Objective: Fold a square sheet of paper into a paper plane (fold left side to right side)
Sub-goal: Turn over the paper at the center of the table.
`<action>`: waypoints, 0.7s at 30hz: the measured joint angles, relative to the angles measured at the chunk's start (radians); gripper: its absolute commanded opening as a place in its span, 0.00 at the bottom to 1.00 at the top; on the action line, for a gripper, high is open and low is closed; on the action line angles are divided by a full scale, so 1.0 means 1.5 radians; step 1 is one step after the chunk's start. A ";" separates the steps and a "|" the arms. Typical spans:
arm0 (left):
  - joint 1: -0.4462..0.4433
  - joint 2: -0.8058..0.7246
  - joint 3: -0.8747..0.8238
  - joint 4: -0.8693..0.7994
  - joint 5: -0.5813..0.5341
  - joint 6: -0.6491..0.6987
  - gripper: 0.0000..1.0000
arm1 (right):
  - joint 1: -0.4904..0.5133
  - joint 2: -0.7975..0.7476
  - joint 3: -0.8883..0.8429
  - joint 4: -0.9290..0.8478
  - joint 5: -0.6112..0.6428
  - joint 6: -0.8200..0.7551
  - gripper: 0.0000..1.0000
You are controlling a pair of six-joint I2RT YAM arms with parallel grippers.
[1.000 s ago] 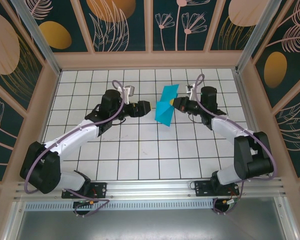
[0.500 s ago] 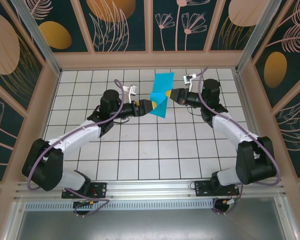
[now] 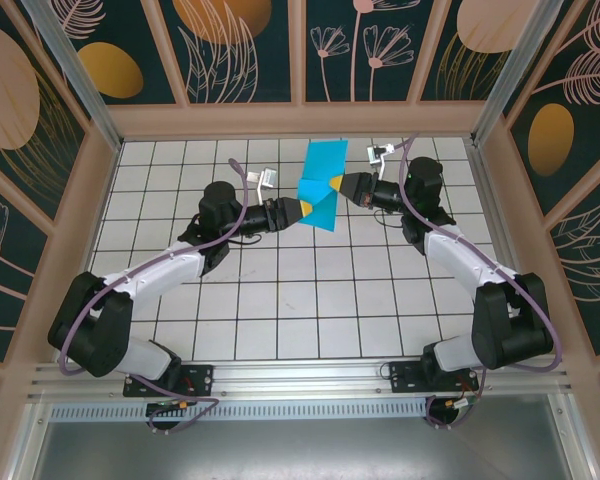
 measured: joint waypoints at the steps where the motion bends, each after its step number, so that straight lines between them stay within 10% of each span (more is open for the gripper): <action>1: 0.000 0.000 0.000 0.000 0.000 0.000 0.39 | 0.000 0.000 0.000 0.000 0.000 0.000 0.05; 11: 0.000 0.000 0.000 -0.004 -0.008 0.009 0.13 | 0.000 -0.001 -0.013 -0.003 0.000 -0.003 0.13; 21: -0.002 -0.003 0.033 -0.182 -0.095 0.126 0.04 | -0.005 -0.058 -0.008 -0.189 0.085 -0.133 0.56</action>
